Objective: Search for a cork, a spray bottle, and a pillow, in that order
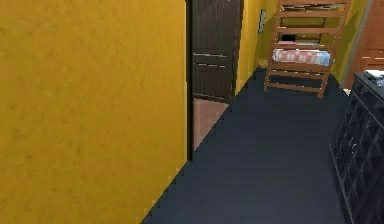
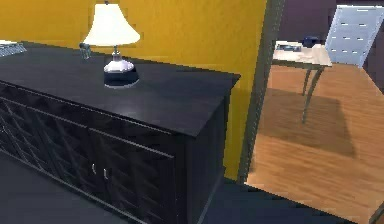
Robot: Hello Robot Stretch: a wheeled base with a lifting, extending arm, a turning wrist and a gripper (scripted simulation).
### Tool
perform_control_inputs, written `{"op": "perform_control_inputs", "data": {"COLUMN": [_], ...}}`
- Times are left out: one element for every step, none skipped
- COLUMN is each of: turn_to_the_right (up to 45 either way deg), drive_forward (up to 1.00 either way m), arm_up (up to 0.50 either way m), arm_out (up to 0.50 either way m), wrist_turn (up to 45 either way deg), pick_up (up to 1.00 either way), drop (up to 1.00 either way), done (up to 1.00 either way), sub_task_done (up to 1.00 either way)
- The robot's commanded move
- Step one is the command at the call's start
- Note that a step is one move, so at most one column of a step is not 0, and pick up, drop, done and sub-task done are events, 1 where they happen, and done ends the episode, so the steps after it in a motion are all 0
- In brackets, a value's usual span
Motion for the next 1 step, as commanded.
{"op": "perform_control_inputs", "data": {"turn_to_the_right": [15.0], "drive_forward": [0.00], "arm_up": [0.00], "arm_out": [0.00], "wrist_turn": [0.0], "pick_up": [0.00], "drop": [0.00], "done": [0.00], "sub_task_done": [0.00]}}
